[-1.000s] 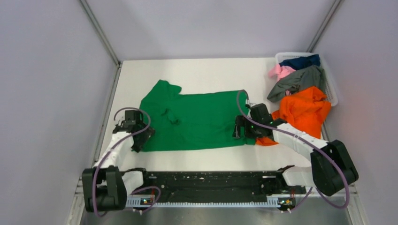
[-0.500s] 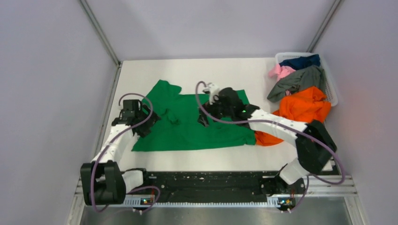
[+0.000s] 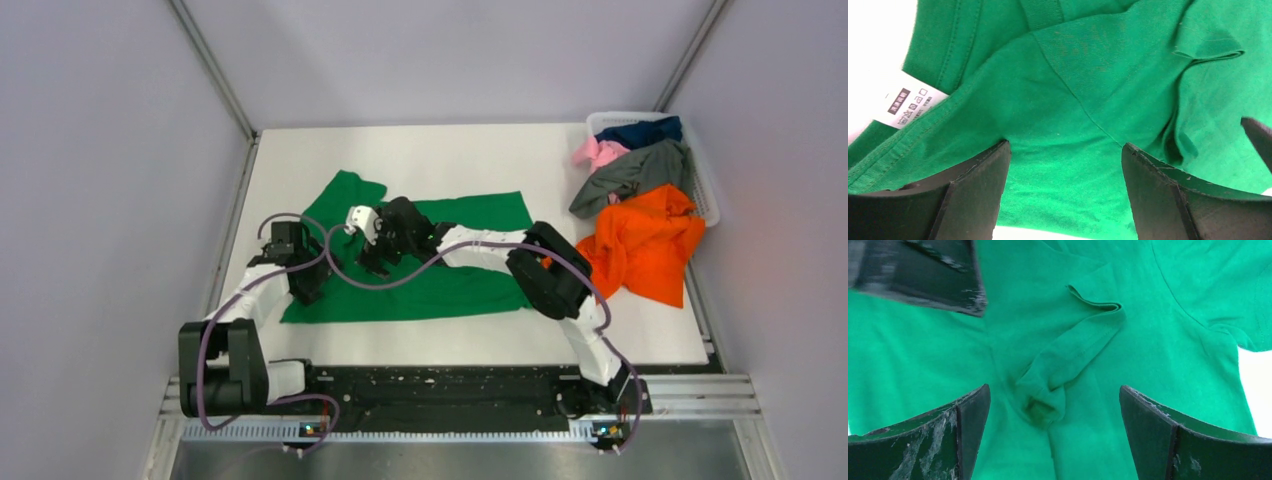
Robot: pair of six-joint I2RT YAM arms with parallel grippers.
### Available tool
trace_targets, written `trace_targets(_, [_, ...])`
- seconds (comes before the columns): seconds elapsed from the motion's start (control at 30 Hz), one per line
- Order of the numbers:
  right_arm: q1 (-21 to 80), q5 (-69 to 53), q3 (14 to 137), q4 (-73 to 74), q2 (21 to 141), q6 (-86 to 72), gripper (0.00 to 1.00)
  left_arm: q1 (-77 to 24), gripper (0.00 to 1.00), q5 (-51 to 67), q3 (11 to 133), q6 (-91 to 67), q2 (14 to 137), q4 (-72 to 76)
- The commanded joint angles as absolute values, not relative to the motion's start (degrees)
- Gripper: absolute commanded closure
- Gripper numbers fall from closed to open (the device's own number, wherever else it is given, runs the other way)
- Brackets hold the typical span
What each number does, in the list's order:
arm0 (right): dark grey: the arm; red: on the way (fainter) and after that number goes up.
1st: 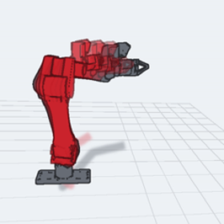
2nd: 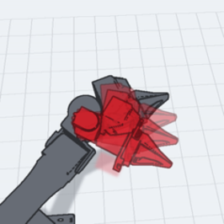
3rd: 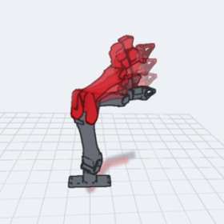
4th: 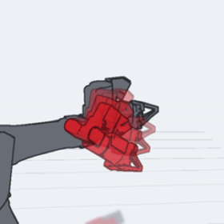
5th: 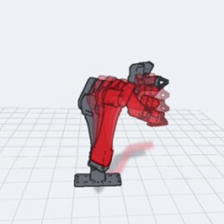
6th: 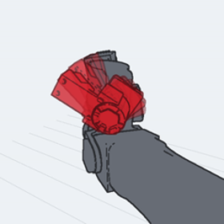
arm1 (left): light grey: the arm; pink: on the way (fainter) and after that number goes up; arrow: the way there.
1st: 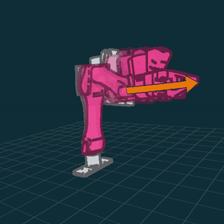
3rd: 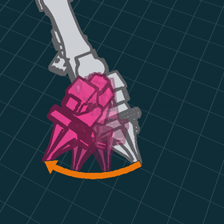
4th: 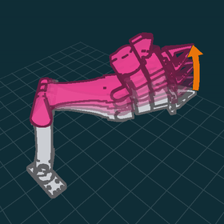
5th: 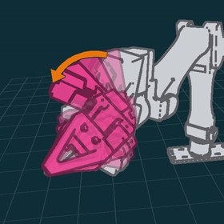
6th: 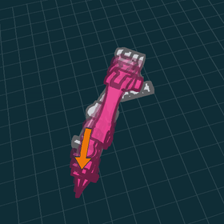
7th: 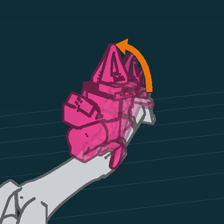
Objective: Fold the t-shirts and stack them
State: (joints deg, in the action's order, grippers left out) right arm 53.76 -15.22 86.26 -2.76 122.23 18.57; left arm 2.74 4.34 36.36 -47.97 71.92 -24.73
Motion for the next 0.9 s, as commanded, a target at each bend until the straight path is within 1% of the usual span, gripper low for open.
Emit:
trace_targets(0.0, [54.3,-8.2,93.8,-2.5,127.5,21.8,0.02,2.7,0.14,1.1,35.1,-48.9,72.2,-24.1])
trace_targets(0.1, [54.2,-2.5,95.2,-3.7,129.3,20.7,0.02,2.8,0.14,0.6,34.5,-49.2,72.3,-24.3])
trace_targets(0.13, [53.9,-1.7,94.9,-4.6,129.2,19.9,0.02,2.8,0.14,-1.3,34.5,-49.2,72.4,-24.8])
trace_targets(0.33, [50.9,-0.2,93.5,-7.0,128.8,14.3,0.02,2.8,0.14,-3.9,34.5,-49.1,72.1,-26.6])
trace_targets(0.43, [48.3,-0.2,94.1,-7.4,128.8,8.2,0.03,2.8,0.13,-5.1,34.7,-49.0,71.6,-27.6])
trace_targets(0.6, [44.8,5.5,95.6,-5.1,128.9,-1.3,0.03,2.8,0.13,-7.2,34.8,-49.0,70.1,-29.4])
trace_targets(0.77, [43.0,5.5,94.3,-2.4,125.8,-6.4,0.03,2.8,0.13,-5.7,35.8,-48.4,69.0,-29.7])
trace_targets(0.87, [41.8,4.0,91.2,-2.1,120.9,-8.8,0.01,2.8,0.13,-4.9,38.0,-47.8,68.7,-30.0])
